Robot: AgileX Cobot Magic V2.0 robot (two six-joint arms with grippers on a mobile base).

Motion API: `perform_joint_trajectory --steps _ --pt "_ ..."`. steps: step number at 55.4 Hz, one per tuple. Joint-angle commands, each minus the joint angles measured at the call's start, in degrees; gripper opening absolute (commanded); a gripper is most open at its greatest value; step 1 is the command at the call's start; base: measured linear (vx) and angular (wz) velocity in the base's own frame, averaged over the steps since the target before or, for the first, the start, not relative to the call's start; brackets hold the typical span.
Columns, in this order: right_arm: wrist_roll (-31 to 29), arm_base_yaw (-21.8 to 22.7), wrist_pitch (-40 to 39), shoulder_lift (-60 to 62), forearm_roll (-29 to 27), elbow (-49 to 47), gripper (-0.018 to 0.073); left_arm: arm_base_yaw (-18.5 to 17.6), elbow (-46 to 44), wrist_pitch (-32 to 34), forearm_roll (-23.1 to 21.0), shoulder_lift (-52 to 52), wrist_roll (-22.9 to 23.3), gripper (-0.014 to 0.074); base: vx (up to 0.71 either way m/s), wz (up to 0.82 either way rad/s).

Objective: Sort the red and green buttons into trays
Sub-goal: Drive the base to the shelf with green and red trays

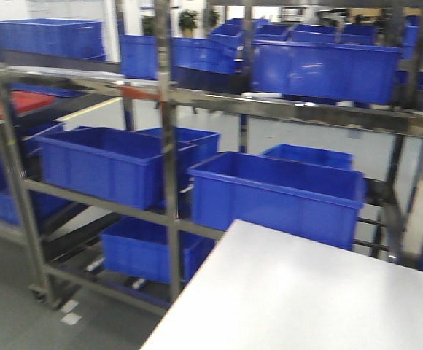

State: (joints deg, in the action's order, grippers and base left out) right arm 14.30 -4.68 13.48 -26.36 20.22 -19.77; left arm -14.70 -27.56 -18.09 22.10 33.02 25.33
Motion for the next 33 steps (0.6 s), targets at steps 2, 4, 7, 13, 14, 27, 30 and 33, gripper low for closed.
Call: perform_joint_trajectory --steps 2,4,7,13,14,27,30,33 --pt "0.0 0.13 -4.71 -0.65 0.55 -1.7 -0.0009 -0.54 -1.39 4.59 0.27 -0.1 0.52 -0.0001 -0.16 0.62" --pt "0.0 0.13 -4.71 -0.65 0.55 -1.7 -0.0009 -0.54 -1.39 4.59 0.27 -0.1 0.52 -0.0001 -0.16 0.63" --pt "0.0 0.13 -4.71 -0.65 0.55 -1.7 -0.0009 -0.54 -1.39 4.59 0.27 -0.1 0.52 -0.0001 -0.16 0.63" --pt "0.0 0.13 -4.71 -0.65 0.55 -1.7 -0.0009 -0.54 -1.39 4.59 0.27 -0.1 0.52 -0.0001 -0.16 0.63" --pt "0.0 0.13 -4.71 -0.65 0.55 -1.7 -0.0009 -0.54 -1.39 4.59 0.27 -0.1 0.52 -0.0001 -0.16 0.62" --pt "0.0 0.13 -4.71 -0.65 0.55 -1.7 -0.0009 -0.54 -1.39 4.59 0.27 -0.1 0.52 -0.0001 -0.14 0.57" --pt "0.0 0.13 -4.71 -0.65 0.55 -1.7 -0.0009 -0.54 -1.39 4.59 0.27 -0.1 0.52 -0.0001 -0.12 0.56" --pt "0.0 0.13 -4.71 -0.65 0.55 -1.7 -0.0009 -0.54 -1.39 4.59 0.27 -0.1 0.52 -0.0001 -0.11 0.58"
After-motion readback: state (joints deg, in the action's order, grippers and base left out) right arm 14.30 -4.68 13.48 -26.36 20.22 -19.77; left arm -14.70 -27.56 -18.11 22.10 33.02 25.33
